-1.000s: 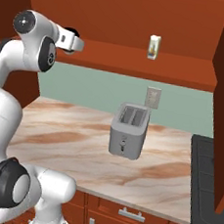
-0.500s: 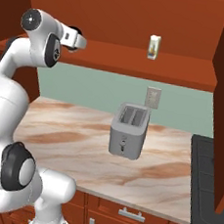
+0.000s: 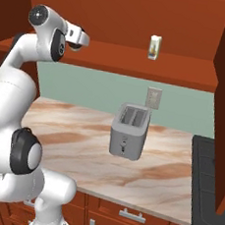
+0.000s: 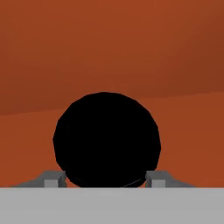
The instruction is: Sort all alcoholic drinks to one cabinet, and non-alcoholic drinks to the other.
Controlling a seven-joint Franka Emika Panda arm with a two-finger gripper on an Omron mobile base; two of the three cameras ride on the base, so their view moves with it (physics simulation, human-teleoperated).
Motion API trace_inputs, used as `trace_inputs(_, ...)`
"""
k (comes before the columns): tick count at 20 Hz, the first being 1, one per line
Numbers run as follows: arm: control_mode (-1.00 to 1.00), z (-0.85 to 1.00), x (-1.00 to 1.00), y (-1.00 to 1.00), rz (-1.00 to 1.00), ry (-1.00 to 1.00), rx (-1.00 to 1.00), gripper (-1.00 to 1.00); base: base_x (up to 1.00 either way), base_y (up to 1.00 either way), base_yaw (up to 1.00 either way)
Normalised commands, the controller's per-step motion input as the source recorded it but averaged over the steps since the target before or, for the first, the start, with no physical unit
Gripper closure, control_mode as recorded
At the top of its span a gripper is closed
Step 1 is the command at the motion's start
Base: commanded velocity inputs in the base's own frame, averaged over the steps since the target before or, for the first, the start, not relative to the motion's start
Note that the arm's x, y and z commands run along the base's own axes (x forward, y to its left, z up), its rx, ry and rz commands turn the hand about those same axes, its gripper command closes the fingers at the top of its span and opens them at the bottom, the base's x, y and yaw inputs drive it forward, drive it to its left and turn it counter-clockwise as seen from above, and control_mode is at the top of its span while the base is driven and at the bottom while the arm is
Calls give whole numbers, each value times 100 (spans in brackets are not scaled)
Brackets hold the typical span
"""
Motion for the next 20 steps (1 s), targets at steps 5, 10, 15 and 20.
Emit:
trace_inputs(5, -100, 0, 38, 7, 0, 0, -3, 100, 0, 0, 0)
trace_inputs(10, -100, 0, 36, 5, -1, 0, -4, 100, 0, 0, 0)
trace_inputs(15, -100, 0, 32, 2, -1, 2, -2, 100, 0, 0, 0)
trace_inputs(20, -100, 0, 29, 0, -2, 6, -2, 100, 0, 0, 0)
